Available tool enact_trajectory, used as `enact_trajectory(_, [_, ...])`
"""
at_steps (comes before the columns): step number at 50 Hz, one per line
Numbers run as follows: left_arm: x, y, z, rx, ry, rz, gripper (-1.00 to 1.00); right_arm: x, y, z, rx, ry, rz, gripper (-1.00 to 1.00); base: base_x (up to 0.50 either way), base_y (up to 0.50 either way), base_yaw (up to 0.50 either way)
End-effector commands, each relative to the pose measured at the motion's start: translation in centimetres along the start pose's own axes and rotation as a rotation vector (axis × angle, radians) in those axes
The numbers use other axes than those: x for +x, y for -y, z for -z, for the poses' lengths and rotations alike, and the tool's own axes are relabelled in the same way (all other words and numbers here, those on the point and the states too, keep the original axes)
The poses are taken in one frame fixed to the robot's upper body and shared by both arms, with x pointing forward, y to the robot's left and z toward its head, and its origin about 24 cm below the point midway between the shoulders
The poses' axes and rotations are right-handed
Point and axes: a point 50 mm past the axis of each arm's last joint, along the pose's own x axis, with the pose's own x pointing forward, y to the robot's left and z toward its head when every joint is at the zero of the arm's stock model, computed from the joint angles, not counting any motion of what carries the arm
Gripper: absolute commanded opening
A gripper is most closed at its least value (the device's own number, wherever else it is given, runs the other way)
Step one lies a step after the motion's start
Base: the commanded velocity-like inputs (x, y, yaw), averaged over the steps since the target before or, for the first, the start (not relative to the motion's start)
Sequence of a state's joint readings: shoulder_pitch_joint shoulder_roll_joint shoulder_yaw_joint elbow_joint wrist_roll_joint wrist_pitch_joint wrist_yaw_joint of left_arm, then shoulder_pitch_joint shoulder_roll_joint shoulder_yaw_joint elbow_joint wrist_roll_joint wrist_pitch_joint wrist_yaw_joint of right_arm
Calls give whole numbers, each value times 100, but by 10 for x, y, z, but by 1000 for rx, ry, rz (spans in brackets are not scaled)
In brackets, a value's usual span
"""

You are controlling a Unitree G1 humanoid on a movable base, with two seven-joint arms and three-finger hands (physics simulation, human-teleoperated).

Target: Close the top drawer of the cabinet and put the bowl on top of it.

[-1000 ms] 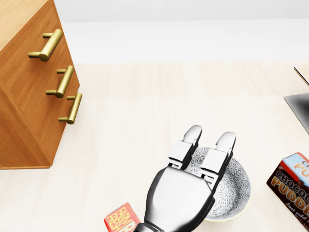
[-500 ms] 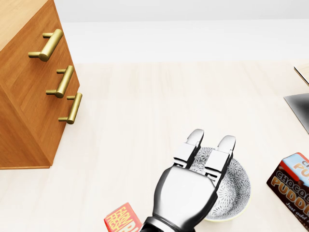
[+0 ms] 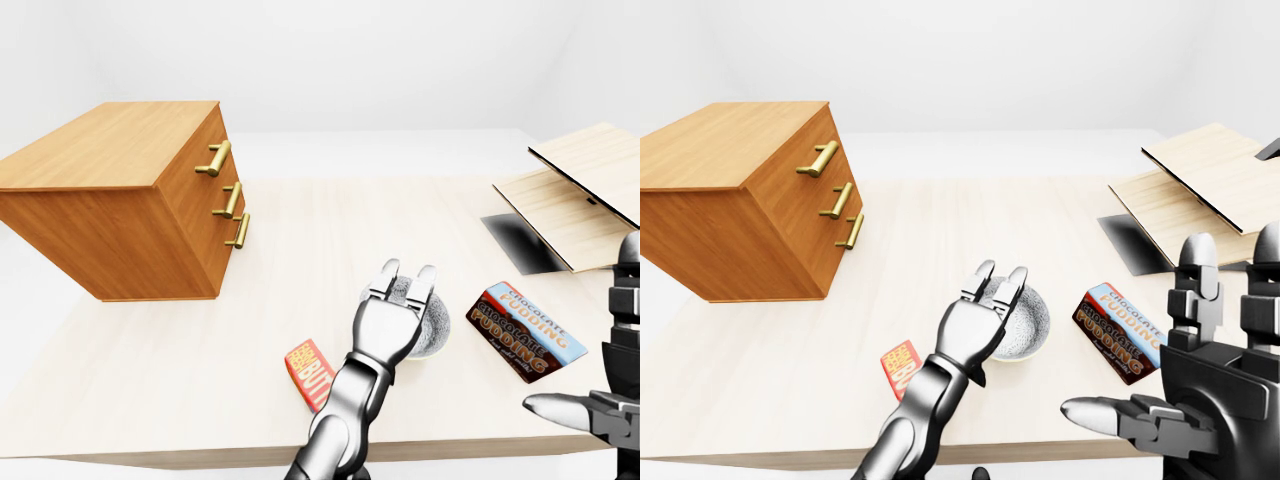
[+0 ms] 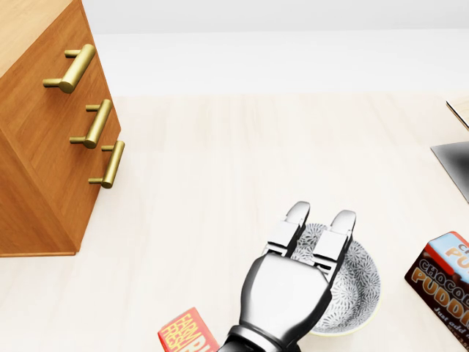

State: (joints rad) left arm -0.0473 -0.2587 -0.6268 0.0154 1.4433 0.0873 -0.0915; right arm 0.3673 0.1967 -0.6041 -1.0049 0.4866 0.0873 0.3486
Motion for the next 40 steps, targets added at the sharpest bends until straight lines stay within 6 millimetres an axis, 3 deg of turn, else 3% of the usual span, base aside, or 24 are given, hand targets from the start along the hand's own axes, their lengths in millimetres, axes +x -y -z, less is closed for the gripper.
enact_trajectory(1, [3,9,3,-7,-14,17,100,-1,0,-2,-2,6,-1,100,0,0,0])
enact_trajectory(40, [11,24,5,-7,-30,43,100,-2,0,-6,-6,20,-6,100,0,0,0])
